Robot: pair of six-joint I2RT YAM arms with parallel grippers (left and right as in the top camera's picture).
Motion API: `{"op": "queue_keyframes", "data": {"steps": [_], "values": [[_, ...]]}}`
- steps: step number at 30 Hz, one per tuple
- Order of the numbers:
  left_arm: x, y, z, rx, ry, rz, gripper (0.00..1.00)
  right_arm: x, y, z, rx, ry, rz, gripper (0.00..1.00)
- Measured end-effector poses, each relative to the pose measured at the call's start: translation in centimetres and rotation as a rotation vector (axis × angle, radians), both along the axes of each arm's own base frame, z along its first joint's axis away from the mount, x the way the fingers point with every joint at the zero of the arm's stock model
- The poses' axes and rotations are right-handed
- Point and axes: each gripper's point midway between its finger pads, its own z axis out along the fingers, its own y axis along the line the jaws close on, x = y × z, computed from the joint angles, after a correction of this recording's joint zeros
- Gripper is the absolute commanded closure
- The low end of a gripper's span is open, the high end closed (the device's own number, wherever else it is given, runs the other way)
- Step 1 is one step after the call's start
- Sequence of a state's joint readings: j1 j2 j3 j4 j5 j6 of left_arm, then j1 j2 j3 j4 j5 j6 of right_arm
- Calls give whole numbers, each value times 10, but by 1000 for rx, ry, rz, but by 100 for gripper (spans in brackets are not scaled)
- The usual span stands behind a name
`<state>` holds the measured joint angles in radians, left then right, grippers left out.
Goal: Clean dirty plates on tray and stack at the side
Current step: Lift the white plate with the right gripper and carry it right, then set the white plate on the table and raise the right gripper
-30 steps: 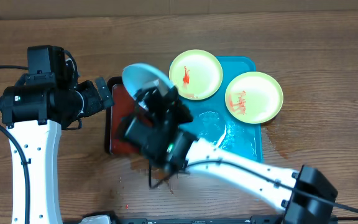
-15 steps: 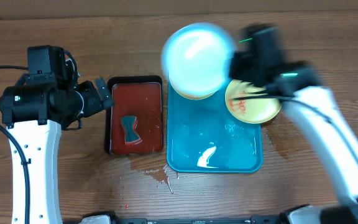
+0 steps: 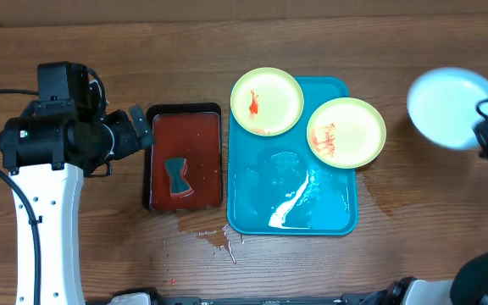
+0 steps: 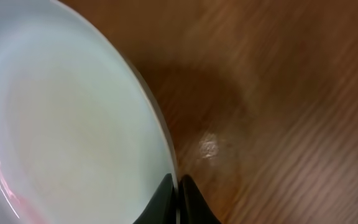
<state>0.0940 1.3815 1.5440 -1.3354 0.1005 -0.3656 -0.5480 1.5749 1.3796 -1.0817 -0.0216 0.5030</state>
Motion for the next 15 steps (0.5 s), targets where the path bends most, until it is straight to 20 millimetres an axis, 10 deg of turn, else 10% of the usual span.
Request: {"op": "queue_keyframes", "data": {"steps": [5, 15], "values": [[0, 0, 0, 0, 0, 0, 0, -27, -9, -57, 23, 74, -69, 96], [0, 0, 0, 0, 0, 0, 0, -44, 42, -122, 42, 175, 44, 92]]}}
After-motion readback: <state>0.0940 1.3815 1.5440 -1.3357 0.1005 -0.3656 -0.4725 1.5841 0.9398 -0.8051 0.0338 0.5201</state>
